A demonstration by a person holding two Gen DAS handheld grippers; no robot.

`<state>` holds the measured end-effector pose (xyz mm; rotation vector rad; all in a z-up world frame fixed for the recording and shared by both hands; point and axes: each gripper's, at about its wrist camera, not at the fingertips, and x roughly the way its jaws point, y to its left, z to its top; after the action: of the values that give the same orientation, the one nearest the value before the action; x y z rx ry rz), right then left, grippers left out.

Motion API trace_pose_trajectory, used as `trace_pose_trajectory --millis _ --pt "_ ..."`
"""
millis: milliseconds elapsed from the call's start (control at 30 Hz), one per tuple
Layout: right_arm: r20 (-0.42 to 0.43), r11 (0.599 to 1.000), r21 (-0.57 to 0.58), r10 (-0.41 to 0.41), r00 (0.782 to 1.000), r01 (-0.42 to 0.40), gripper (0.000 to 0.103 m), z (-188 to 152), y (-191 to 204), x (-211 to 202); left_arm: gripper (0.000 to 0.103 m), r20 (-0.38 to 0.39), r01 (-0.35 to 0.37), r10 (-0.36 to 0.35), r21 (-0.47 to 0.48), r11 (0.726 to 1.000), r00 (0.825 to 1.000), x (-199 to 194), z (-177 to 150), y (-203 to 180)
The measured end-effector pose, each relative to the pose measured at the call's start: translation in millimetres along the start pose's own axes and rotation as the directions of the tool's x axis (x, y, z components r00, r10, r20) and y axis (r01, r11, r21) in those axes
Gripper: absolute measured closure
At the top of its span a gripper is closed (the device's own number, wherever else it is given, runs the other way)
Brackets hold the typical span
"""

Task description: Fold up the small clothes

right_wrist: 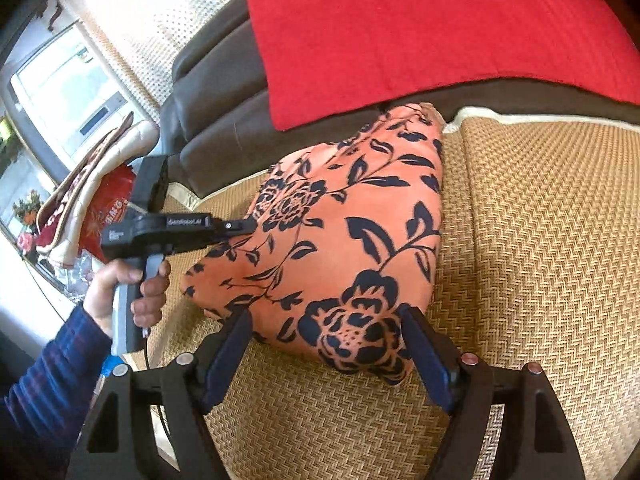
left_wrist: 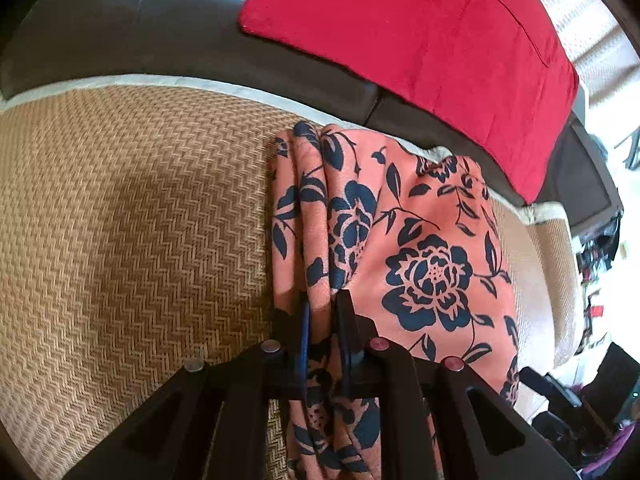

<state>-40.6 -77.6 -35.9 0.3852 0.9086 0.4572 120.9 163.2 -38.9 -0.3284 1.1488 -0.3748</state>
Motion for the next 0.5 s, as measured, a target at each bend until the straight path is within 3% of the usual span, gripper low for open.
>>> trace_pose_trajectory --millis 133,233,400,467,500 --pt "-0.035 0.995 0.084 0.057 0.998 -0.054 0.022 16 -22 7 0.071 0.021 -0.102 0.101 0.015 0.995 0.995 -15 -8 -2" --pt "-0.034 0.978 0.189 0.099 0.995 -0.091 0.019 26 -46 8 0.072 0.129 -0.263 0.25 0.1 0.96 0.96 -48 -24 -34" --pt "-0.073 0.916 0.367 0.199 0.977 -0.159 0.016 34 -89 24 0.07 0.254 -0.303 0.244 0.223 0.927 0.936 -77 -62 -89" --pt "-0.097 0.902 0.385 0.252 0.963 -0.197 0.016 39 -92 34 0.07 0.244 -0.349 0.293 0.233 0.908 0.924 -60 -70 -98" --pt "-0.11 0.891 0.4 0.278 0.954 -0.214 0.016 41 -92 39 0.07 0.203 -0.364 0.321 0.228 0.903 0.925 -45 -74 -94"
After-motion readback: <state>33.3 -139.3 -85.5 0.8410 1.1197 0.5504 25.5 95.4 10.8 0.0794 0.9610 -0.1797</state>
